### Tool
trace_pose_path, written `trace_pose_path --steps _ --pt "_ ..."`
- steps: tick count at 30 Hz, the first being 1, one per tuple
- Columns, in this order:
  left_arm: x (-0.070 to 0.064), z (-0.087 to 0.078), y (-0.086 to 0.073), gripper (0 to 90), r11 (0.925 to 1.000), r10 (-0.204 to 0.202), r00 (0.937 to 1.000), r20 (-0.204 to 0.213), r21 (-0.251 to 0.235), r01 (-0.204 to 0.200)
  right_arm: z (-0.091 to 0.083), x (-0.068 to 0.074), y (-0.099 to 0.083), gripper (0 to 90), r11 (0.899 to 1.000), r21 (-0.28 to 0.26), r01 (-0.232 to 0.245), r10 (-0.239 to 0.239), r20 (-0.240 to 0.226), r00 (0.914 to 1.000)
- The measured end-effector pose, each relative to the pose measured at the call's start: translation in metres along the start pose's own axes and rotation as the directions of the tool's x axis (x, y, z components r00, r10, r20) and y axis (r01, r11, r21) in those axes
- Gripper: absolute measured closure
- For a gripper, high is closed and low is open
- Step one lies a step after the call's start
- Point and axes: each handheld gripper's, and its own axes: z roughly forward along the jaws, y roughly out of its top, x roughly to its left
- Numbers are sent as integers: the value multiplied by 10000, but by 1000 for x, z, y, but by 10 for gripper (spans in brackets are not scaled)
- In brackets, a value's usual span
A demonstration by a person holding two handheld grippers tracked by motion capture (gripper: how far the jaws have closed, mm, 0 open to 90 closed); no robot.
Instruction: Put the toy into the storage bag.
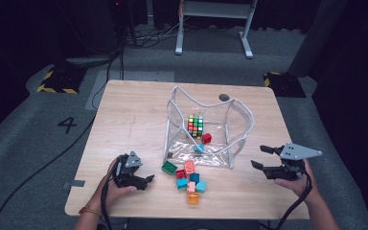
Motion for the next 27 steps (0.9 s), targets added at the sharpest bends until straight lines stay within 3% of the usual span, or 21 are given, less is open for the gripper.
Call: trace_pose_path --steps 6,12,16,18,19,20,21,23,27 --pt "0 0 0 130 10000 -2 10000 -5 -2 2 24 28 -15 339 9986 444 294 -257 -808 9964" --pt "0 0 0 130 10000 -5 10000 -3 -2 5 50 53 -15 385 9969 500 611 -520 -1670 9846" --pt "0 0 0 130 10000 -4 10000 -2 -2 4 73 70 -11 393 9929 567 1043 -889 -2272 9698" --pt "0 0 0 130 10000 -5 10000 -2 -1 5 82 77 -9 397 9928 557 1065 -896 -2467 9649" --pt "0 0 0 130 10000 -6 10000 5 8 6 88 81 -8 405 9925 548 1093 -903 -2736 9576" --pt "0 0 0 130 10000 -6 10000 5 8 6 88 81 -8 405 9925 548 1093 -903 -2736 9576" --pt "0 0 0 130 10000 -5 10000 -2 1 5 96 88 -7 416 9897 511 1335 -1121 -3016 9468" --pt "0 0 0 130 10000 -2 10000 5 1 2 102 95 -5 422 9881 505 1454 -1209 -3297 9363" --pt "0 0 0 130 10000 -12 10000 13 2 12 111 106 -3 429 9800 831 1807 -1440 -3306 9327"
